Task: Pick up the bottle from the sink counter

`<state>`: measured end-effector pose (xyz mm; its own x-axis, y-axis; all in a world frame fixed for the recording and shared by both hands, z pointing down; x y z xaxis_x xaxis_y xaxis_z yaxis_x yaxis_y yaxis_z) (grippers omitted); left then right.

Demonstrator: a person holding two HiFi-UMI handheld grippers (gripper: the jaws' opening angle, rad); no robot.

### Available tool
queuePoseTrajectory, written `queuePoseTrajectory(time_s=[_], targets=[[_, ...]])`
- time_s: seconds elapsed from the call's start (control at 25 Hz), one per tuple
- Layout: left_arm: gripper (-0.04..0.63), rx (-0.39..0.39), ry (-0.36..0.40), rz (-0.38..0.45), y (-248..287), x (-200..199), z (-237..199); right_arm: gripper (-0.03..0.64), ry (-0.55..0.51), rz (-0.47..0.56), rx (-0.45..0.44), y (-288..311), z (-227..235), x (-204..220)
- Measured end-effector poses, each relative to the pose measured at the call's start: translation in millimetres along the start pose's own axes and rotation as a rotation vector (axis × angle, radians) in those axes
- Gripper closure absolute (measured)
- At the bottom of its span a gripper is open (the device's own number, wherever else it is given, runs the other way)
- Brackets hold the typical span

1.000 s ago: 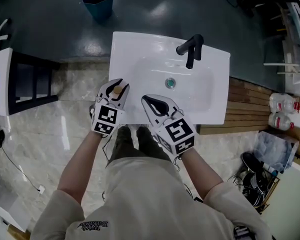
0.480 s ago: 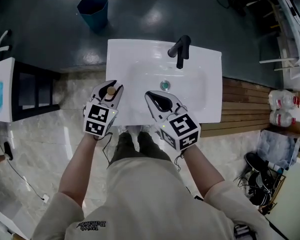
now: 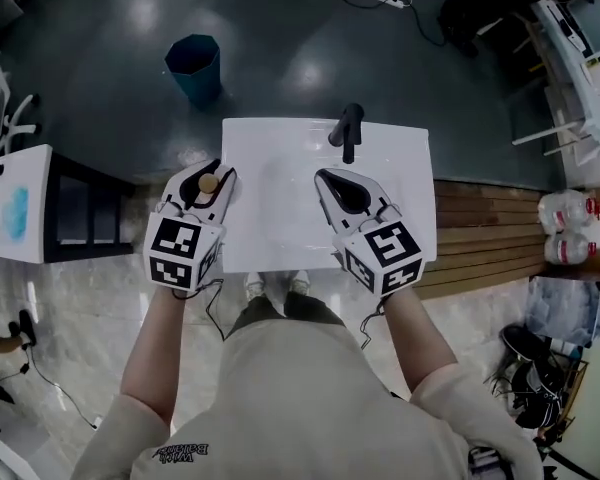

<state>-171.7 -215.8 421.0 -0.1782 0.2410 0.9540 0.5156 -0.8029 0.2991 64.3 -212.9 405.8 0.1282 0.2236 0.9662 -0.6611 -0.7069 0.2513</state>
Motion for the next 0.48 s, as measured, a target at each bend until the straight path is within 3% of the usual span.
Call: queuePoseTrajectory(time_s=[0.48], targets=[[0.5,-0.041,0.07,0.146,-64.2,-96.5,5.7,0.62,-0.075,0.175,-0.036,-45.3,-19.3,-76.4]])
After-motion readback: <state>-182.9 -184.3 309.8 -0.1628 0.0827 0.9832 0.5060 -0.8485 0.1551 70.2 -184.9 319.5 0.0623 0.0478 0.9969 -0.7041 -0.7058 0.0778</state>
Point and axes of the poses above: the fingertips, and each gripper's own axes: y forward along the fingers, z to its right, x out of its underside, the point moved 9 cm from there along -y, backward along the fingers, and after that the axes turned 10 degrees about z, right-handed, at the moved point
